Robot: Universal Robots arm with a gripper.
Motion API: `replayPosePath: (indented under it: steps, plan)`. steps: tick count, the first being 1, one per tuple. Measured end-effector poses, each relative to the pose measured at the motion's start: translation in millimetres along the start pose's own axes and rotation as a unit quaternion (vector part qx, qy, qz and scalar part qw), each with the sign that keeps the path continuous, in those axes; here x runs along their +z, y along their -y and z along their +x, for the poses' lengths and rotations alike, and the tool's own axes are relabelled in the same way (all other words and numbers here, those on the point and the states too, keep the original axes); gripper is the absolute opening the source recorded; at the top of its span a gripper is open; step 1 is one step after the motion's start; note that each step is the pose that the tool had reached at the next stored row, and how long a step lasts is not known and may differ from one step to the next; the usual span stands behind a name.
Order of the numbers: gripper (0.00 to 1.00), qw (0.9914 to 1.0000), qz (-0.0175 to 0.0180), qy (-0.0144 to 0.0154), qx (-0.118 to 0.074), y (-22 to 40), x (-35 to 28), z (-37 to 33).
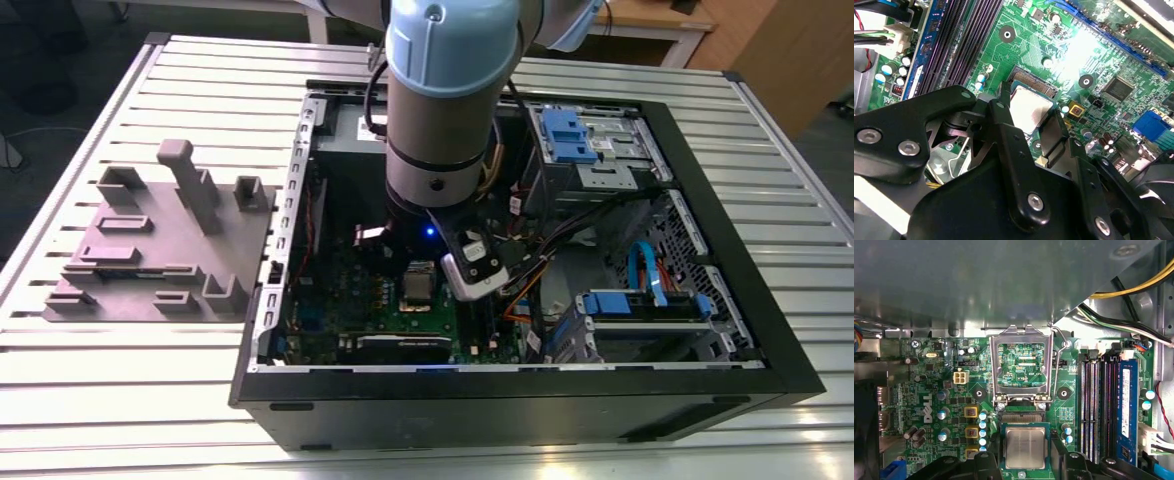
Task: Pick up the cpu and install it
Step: 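Place the cpu into insertion slot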
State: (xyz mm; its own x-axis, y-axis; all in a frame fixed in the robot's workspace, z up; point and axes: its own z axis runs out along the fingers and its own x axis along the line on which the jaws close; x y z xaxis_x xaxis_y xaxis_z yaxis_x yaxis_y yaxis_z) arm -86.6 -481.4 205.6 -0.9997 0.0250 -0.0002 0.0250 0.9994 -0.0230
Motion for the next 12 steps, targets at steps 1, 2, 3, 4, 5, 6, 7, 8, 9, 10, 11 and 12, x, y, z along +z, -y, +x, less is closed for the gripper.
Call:
replayPosePath:
  steps: [1, 2, 3, 4, 5, 6, 7, 8, 9, 10, 11, 12]
  plan:
    - [0.47, 1.0, 0.0001, 0.0, 0.0, 0.0, 0.0, 0.0]
    - [0.47, 1.0, 0.0, 0.0001, -0.002, -0.1, 0.5, 0.0]
    - [0.47, 0.99999, -0.0001, 0.0002, -0.005, -0.1, 1.4, 0.0]
    - [0.47, 0.99997, 0.0, 0.0002, -0.008, -0.1, 2.7, 0.0]
    - [0.47, 0.99996, -0.0001, 0.0002, -0.009, -0.1, 4.5, 0.1]
    - [0.47, 0.99995, 0.0, 0.0002, -0.01, -0.1, 6.3, 0.1]
    - [0.47, 0.99995, -0.0001, 0.0003, -0.01, -0.2, 8.1, 0.1]
    - [0.47, 0.99994, -0.0001, 0.0003, -0.011, -0.2, 9.1, 0.2]
    - [0.47, 0.99991, 0.0, 0.0003, -0.013, -0.1, 9.5, 0.8]
    - [0.47, 0.99987, 0.0, 0.0003, -0.016, -0.1, 9.9, 1.4]
    - [0.47, 0.99985, 0.0, 0.0004, -0.017, -0.2, 10.2, 1.6]
    - [0.47, 0.99985, 0.0, 0.0004, -0.018, -0.2, 10.5, 1.6]
